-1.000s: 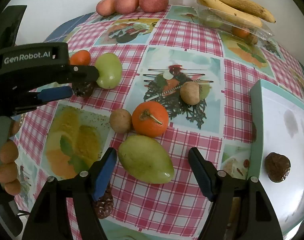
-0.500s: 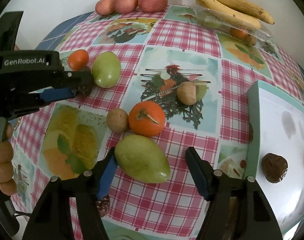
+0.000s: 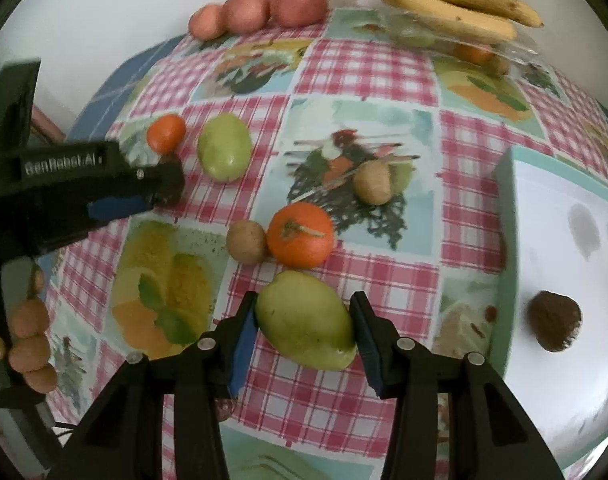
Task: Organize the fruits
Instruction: 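Grasp the dark avocado with the left tool while the right tool grasps the green pear, then carry the avocado in the left tool while the right tool carries the pear to the tray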
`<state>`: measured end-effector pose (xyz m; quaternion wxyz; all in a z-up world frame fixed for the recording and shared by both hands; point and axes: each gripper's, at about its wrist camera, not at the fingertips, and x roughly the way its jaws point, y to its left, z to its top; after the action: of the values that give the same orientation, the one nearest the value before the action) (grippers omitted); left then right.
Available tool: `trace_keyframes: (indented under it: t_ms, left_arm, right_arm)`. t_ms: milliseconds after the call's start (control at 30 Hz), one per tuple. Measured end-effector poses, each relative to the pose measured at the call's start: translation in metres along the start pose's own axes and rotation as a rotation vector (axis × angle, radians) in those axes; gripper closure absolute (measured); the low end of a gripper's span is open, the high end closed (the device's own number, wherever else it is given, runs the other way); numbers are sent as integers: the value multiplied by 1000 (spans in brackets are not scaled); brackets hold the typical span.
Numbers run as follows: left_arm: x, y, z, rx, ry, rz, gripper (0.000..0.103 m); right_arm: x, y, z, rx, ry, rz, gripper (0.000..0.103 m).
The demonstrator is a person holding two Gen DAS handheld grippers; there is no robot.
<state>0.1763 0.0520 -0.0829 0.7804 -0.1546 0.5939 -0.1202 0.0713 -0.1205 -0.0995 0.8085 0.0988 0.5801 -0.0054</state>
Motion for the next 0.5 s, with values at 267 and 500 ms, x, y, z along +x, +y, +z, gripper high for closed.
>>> trace_keyframes:
  t_ms: [267, 500]
  left_arm:
    - [-35, -11, 3, 25, -97, 8, 62]
    - [-60, -23, 1, 54, -164, 9, 62]
  right_arm:
    - [-39, -21, 8, 71, -101, 18, 55]
    - [-52, -52, 8, 145, -126, -21, 55]
